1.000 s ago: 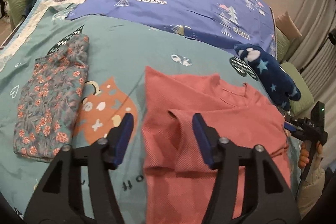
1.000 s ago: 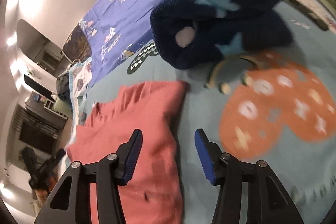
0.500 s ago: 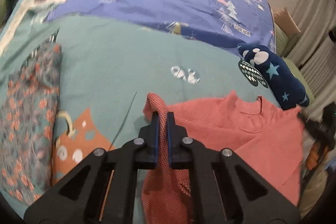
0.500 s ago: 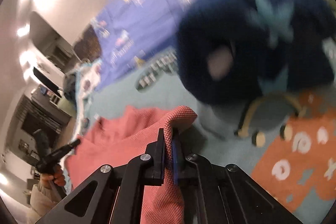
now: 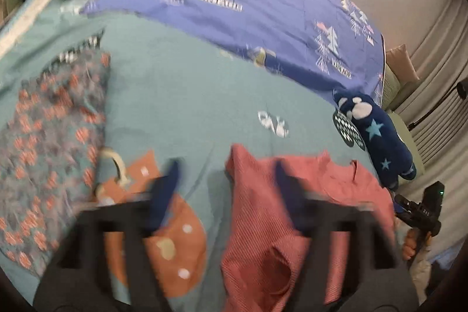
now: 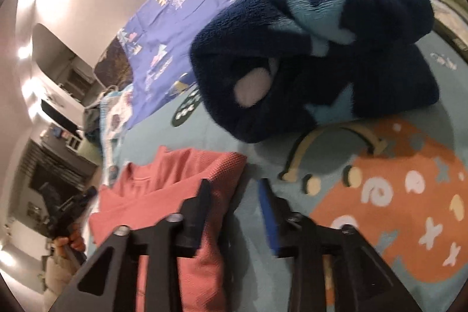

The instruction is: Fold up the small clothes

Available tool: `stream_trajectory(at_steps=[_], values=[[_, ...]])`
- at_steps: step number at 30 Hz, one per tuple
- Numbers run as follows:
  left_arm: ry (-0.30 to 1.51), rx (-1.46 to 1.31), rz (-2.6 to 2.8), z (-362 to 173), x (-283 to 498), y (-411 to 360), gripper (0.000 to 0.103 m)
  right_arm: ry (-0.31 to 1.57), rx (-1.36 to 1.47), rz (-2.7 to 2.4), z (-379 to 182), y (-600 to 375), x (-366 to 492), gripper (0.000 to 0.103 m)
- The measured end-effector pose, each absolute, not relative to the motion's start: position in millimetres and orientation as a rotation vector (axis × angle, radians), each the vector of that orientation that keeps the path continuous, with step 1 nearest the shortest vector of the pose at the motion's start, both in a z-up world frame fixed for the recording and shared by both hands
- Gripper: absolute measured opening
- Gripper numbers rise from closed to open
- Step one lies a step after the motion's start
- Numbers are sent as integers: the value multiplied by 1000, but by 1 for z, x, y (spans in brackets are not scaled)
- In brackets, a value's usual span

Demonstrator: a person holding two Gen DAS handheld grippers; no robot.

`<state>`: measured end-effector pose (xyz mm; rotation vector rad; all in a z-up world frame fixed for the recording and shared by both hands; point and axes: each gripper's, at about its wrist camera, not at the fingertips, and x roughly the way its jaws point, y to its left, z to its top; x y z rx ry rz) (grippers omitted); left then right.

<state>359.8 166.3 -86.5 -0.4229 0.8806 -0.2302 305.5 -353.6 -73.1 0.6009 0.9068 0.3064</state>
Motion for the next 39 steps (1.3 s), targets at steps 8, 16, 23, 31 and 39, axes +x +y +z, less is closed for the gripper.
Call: stream_trajectory(at_steps=[8,16,23,31,39], values=[[911,-319,-305,-110,378,120,8,966,555,372,-90,-316,348,6],[716,-292,-283,-71,371,123,9,733,451,339,-40,-319,330,5],[828,-375,-189,-99,357,154,46,908,464,211,-83,-328,329,21],[806,-422,-287,-80,250,198,62,846,451,242,-53,-344,212,30],[876,-323,-370,-113,136,168,62,883,411,293,-53,-313,95,30]])
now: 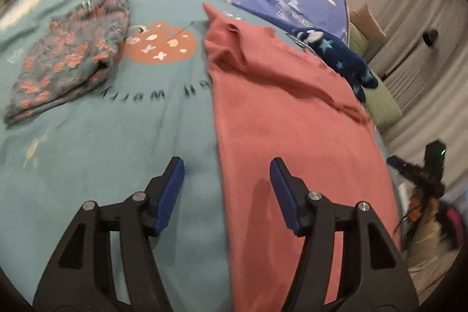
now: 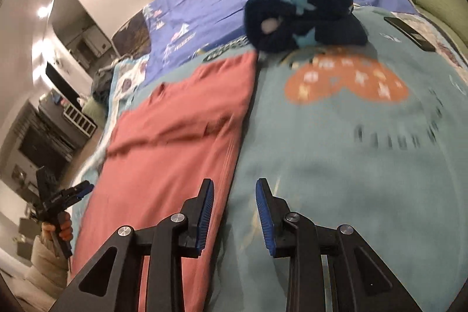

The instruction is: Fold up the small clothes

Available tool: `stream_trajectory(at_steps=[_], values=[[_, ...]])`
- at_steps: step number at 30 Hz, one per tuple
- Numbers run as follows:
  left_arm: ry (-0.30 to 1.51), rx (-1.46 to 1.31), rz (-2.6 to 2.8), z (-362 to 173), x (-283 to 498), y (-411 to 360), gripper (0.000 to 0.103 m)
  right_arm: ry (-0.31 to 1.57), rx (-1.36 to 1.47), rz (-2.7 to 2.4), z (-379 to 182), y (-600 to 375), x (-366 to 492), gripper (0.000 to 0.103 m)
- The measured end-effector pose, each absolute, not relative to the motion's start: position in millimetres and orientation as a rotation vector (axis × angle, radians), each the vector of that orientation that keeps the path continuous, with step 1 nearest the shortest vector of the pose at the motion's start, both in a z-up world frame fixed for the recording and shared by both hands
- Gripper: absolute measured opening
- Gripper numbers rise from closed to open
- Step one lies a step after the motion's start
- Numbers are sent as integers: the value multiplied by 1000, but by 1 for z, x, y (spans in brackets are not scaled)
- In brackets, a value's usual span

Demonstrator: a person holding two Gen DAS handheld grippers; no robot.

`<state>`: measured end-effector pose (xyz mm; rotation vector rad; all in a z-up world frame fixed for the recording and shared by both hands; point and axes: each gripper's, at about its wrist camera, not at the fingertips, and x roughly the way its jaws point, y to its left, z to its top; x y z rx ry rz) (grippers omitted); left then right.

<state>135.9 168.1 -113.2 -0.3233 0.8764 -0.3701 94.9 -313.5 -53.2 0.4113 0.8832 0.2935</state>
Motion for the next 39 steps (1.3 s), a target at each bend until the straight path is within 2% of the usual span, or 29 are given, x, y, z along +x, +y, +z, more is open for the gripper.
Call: stream_trajectory(at_steps=[11,18,21,31,33,34,35,36,37,39], values=[[864,-379,-414,-111,58,174,69,805,486,295,-58,-308,-10,30],[847,-355,-437,-113,19,176,70,851,540,342,-72,-304,-54,40],[838,-370,-446,-115,0,181,75,865,557,363,-75,-303,-73,44],[837,-225,-467,-119,-44,168,75,892,599,436,-88,-295,-101,46],[838,-226,-460,-119,-42,167,68,903,621,449,-90,-291,-96,46],[833,-232,-456,-119,-39,167,48,916,631,451,-91,-288,-90,46],[833,-246,-459,-120,-37,168,9,923,629,447,-91,-286,-87,44],[850,-291,-472,-122,-31,171,7,926,629,434,-89,-284,-84,18],[852,-343,-472,-121,-30,175,6,934,643,422,-87,-283,-82,4],[821,-393,-462,-115,-37,181,6,894,687,421,-78,-287,-87,4]])
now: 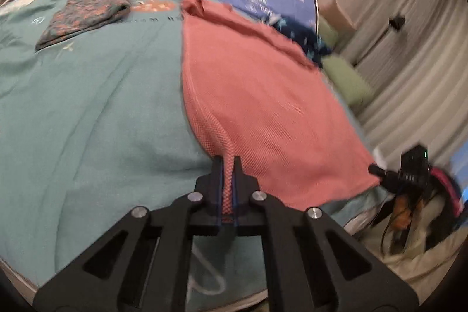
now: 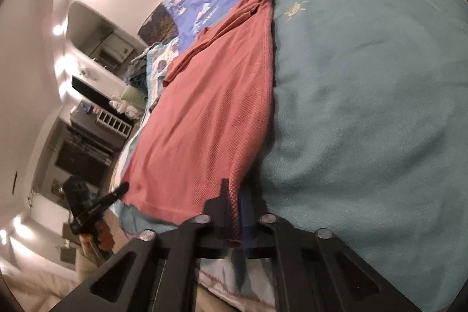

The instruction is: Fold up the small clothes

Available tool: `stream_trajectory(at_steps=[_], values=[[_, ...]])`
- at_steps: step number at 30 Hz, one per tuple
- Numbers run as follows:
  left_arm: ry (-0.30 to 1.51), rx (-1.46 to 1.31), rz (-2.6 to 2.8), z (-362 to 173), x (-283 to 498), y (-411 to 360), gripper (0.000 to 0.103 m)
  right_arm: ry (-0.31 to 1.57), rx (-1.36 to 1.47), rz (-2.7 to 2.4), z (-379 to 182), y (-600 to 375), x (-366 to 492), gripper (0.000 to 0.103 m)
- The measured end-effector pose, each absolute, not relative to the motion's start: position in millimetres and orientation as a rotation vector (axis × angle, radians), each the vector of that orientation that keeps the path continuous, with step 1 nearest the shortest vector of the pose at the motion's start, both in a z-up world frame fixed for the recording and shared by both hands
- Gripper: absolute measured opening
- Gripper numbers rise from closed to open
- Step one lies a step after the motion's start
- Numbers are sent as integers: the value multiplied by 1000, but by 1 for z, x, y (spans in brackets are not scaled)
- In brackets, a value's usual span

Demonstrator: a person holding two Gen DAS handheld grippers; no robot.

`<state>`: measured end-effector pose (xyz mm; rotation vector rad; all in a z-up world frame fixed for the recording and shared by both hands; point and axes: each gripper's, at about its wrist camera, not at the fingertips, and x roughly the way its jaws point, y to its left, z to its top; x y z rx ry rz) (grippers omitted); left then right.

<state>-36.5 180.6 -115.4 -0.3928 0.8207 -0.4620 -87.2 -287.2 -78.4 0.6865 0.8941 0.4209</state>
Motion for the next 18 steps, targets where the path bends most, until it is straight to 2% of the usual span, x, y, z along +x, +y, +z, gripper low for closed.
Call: stream_trajectory(at_steps=[6,10,12,14,16,18], values=[[765,-325,-488,-89,-67,178,6,815,673,320,-48,-325,-117,2],[805,-336,-453,-103,-69,184,8,851,676,191,-63,-351,-129,4],[820,-335,-425,-108,-70,186,20,854,708,200,-70,-355,-134,7],[818,-361,-408,-109,-74,190,60,862,729,256,-75,-352,-136,10],[806,-387,-412,-108,-78,191,73,878,702,307,-76,-339,-133,17],[806,-378,-442,-108,-80,187,74,889,689,341,-75,-326,-128,28]])
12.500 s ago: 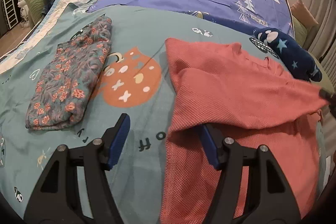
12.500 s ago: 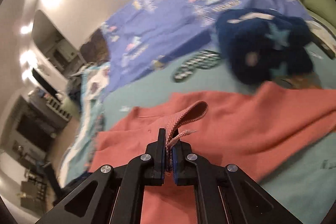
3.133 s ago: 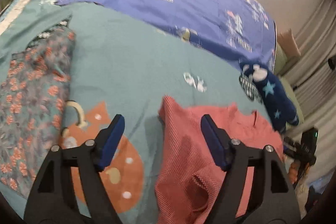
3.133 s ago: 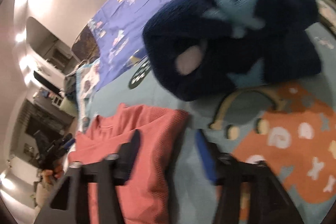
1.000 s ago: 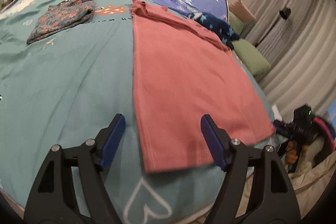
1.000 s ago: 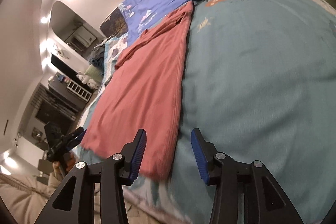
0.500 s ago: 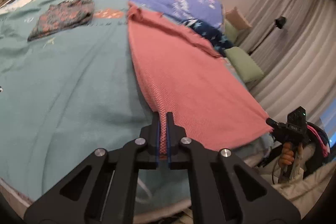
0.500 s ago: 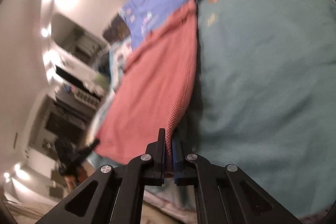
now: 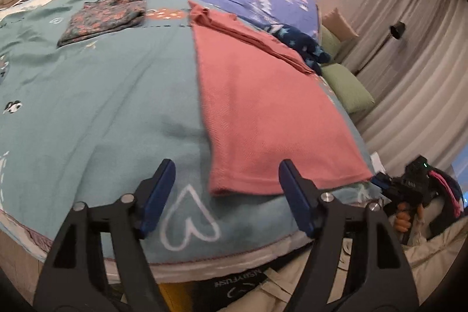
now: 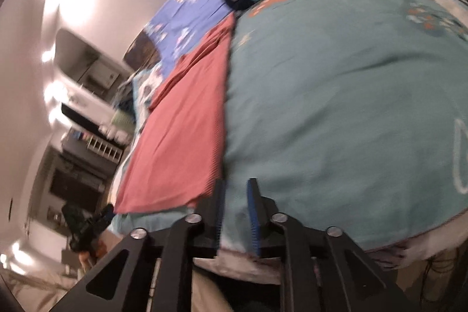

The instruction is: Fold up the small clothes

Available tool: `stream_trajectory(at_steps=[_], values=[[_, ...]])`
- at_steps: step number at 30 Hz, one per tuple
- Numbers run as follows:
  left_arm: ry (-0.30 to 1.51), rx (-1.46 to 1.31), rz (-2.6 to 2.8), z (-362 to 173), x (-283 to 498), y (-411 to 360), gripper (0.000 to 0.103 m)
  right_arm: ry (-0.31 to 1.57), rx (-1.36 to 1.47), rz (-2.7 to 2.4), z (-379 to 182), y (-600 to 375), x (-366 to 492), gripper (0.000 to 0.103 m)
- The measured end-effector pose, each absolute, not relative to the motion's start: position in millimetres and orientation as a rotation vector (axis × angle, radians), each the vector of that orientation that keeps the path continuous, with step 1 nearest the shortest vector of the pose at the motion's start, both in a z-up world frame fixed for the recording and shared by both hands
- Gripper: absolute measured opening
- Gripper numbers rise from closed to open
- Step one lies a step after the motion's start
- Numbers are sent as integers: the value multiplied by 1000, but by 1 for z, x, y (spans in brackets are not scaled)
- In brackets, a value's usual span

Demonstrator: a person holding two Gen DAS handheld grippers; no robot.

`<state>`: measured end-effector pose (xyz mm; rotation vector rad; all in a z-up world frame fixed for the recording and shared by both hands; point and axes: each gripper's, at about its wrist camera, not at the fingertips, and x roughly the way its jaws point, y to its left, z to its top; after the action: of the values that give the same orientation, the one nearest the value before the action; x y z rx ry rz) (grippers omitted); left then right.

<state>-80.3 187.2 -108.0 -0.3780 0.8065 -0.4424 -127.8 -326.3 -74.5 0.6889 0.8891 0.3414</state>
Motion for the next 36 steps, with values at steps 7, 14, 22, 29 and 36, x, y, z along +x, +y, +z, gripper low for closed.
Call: stream_trajectory(at_steps=[7,14,22,29,36], values=[[815,-349,-449,-119,-63,166,76,931,748,451,-92,-300,-94,48],[790,-393,-465,-106,-63,166,5,933,877,359,-90,-304,-84,3],[792,-312,-491,-88,-82,165,7,896,767,276,-58,-321,-109,3],[834,-339,-409,-108,-89,172,70,964,782,239,-91,-326,-113,10],[829,-159,-445,-107,-99,152,72,918,724,227,-81,-330,-121,32]])
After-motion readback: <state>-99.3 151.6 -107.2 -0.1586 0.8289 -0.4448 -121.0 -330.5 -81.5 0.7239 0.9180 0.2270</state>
